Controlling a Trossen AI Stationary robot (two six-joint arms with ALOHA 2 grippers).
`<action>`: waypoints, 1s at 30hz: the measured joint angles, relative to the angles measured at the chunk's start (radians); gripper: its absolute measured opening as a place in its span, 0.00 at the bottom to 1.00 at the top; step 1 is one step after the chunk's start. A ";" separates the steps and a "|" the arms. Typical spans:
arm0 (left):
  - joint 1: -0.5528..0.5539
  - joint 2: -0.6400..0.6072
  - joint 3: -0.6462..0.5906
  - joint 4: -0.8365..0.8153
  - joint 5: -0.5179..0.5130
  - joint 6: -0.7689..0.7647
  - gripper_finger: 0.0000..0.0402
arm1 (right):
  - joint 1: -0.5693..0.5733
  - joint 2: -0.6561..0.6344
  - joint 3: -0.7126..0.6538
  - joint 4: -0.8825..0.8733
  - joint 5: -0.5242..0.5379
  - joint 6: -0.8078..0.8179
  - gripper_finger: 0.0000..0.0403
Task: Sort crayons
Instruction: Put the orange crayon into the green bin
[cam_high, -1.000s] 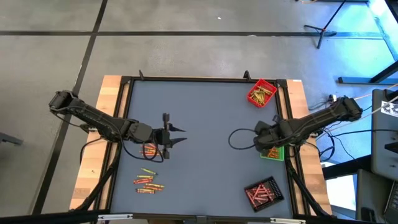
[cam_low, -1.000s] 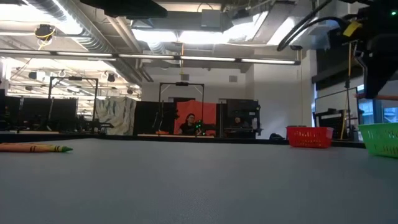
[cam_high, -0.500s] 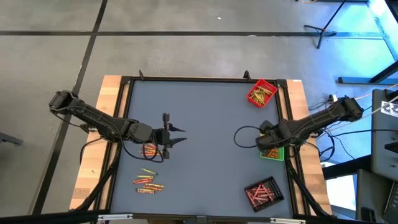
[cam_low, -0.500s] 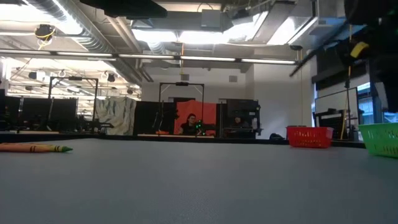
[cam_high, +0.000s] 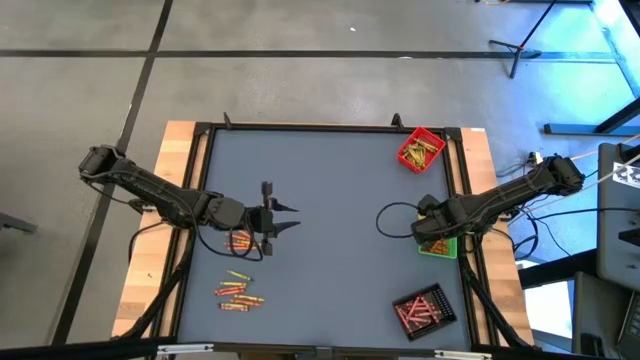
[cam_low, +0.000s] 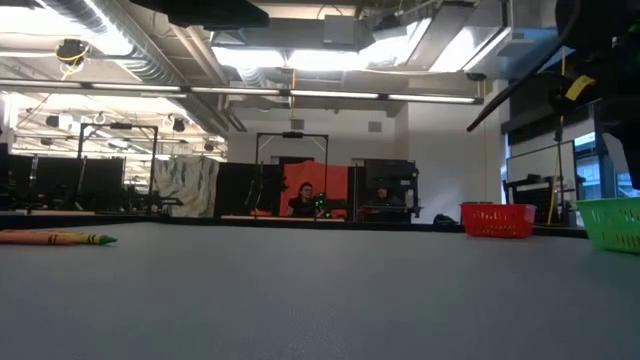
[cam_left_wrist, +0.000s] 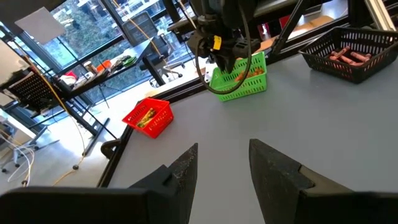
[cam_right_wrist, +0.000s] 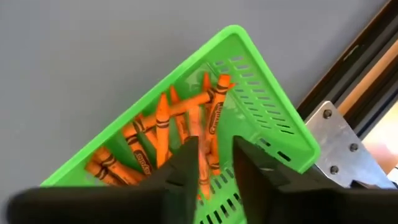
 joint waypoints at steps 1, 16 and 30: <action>0.000 0.000 0.000 0.000 0.000 0.000 0.32 | -0.001 0.000 0.000 -0.003 -0.001 -0.002 0.29; 0.000 0.000 0.001 -0.313 -0.011 -0.242 0.32 | 0.000 0.011 0.134 0.565 0.433 -0.494 0.45; 0.134 0.000 0.001 -1.019 0.371 -0.536 0.32 | 0.000 0.183 0.134 1.233 0.367 -1.224 0.45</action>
